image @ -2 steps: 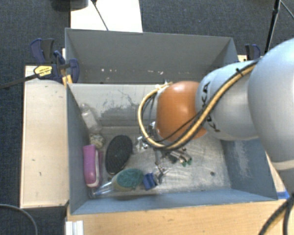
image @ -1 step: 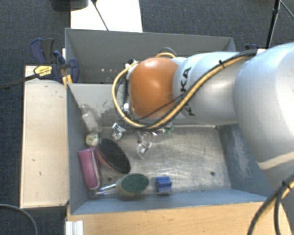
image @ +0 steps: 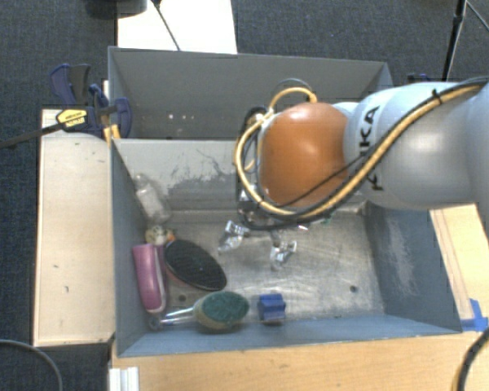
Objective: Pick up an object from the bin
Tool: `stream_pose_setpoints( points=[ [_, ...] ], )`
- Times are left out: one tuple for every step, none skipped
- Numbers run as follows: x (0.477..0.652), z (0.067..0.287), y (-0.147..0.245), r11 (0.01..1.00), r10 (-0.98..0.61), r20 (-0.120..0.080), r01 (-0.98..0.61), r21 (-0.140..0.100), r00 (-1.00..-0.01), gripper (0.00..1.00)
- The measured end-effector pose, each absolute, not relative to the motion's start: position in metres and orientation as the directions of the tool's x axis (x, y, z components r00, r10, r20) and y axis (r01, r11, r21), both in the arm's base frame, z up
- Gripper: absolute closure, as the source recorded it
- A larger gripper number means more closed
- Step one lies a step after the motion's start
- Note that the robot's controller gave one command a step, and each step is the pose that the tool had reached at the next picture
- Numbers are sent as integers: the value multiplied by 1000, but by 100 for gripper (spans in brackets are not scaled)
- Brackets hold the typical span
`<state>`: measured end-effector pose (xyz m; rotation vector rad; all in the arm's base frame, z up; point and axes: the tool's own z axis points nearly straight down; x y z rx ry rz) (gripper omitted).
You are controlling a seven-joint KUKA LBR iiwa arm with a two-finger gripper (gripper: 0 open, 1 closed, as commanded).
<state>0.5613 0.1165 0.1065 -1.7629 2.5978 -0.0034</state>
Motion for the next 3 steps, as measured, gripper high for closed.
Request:
stream_pose_setpoints(
  points=[
    [552, 80, 218, 354, -935, 4, -935, -5, -354, 0],
    [553, 81, 214, 362, -932, 4, -932, -7, -362, 100],
    [557, 218, 218, 365, -931, -8, -931, -8, -365, 100]
  ],
)
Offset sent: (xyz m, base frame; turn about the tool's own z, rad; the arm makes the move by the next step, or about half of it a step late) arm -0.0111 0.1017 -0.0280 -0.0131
